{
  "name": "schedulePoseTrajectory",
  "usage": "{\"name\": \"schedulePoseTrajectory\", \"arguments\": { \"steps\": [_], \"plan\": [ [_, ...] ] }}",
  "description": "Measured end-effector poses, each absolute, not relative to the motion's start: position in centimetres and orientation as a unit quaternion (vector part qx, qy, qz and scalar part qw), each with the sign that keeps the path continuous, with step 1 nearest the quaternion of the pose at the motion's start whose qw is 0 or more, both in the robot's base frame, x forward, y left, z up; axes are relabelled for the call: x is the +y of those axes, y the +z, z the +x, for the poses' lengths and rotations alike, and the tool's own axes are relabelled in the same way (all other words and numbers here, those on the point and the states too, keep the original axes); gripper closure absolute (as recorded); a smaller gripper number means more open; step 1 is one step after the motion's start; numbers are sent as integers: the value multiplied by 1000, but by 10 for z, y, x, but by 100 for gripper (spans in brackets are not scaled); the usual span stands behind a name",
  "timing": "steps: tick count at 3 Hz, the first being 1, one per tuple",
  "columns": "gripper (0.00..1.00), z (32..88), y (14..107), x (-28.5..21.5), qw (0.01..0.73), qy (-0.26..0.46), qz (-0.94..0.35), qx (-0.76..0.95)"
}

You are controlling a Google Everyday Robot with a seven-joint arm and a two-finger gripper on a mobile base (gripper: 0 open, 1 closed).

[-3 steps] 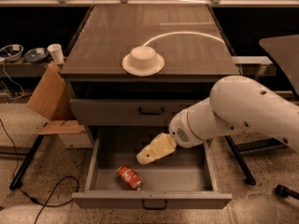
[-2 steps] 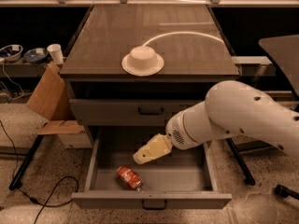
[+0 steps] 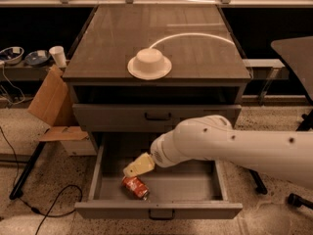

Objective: Pick coke can from middle drawer and place on counter

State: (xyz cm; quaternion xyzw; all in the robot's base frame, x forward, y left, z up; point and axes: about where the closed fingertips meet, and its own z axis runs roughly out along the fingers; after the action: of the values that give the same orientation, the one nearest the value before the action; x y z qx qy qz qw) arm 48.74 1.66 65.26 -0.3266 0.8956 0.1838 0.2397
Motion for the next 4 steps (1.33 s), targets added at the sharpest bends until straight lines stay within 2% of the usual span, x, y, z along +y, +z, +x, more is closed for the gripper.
{"name": "schedulePoseTrajectory", "arguments": {
  "steps": [2,4],
  "plan": [
    [0,545,549,73,216,204,-217,930],
    [0,547,469,123,152,205,-176,951]
  ]
}}
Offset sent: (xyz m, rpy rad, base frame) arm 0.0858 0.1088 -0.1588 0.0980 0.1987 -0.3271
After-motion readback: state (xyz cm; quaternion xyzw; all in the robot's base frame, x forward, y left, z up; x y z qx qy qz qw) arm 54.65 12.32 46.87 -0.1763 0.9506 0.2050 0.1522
